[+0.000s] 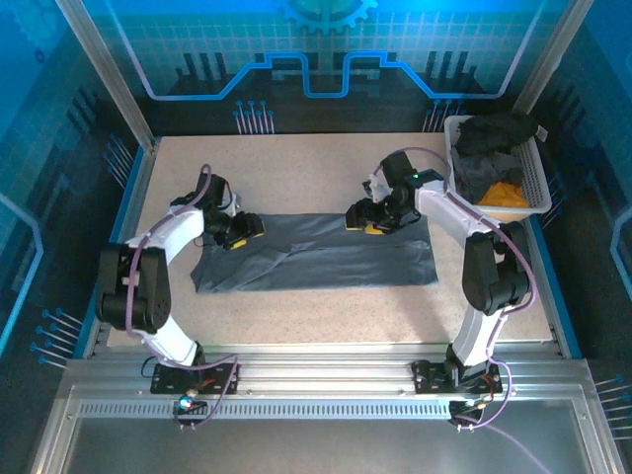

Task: Fold and stack the t-shirts

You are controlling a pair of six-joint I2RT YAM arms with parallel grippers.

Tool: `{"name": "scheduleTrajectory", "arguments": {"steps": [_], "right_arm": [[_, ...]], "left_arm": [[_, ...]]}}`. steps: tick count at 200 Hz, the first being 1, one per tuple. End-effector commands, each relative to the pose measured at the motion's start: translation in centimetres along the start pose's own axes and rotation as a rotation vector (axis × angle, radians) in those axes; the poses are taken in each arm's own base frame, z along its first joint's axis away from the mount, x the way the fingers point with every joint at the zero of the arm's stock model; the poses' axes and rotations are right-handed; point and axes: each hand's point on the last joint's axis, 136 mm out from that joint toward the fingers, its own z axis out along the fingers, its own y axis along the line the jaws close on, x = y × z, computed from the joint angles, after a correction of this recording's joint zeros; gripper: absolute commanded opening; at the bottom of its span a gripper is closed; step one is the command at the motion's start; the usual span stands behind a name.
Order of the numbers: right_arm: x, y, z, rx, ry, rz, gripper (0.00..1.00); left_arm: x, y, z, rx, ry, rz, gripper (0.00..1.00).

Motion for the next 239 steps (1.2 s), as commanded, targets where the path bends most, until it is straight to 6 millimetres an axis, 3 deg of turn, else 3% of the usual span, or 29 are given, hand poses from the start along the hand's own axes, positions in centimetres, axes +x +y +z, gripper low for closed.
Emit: {"name": "scheduleTrajectory", "arguments": {"steps": [1, 63, 97, 128, 156, 184, 229, 239], "right_arm": [[0.4, 1.9, -0.9, -0.052, -0.006, -0.058, 0.66], [0.6, 1.7, -0.9, -0.045, -0.012, -0.038, 0.66], [0.1, 1.9, -0.7, -0.051, -0.016, -0.035, 0.66], [-0.2, 2.2, -0.8, -0.056, -0.020, -0.038, 0.66], [0.0, 2.1, -0.7, -0.052, -0.017, -0.037, 0.66], [0.2, 1.9, -0.5, -0.048, -0.013, -0.031, 0.66], [0.2, 1.7, -0.4, -0.047, -0.010, -0.029, 0.65], [0.1, 1.8, -0.4, -0.048, -0.010, -0.031, 0.65]], "left_arm": [[0.4, -0.4, 0.9, 0.031, 0.077, 0.165, 0.58], [3.4, 0.4, 2.2, 0.039, 0.169, 0.183, 0.50], [5.3, 0.9, 3.1, 0.003, 0.214, 0.203, 0.50], [5.4, 0.9, 2.8, -0.002, 0.192, 0.213, 0.52], [6.1, -0.1, 2.3, 0.009, 0.191, 0.226, 0.41], [6.9, -1.0, 1.6, 0.013, 0.169, 0.218, 0.19], [8.9, -1.3, 1.7, -0.016, 0.187, 0.176, 0.00], [9.3, -1.6, 1.6, -0.025, 0.189, 0.179, 0.00]]}}
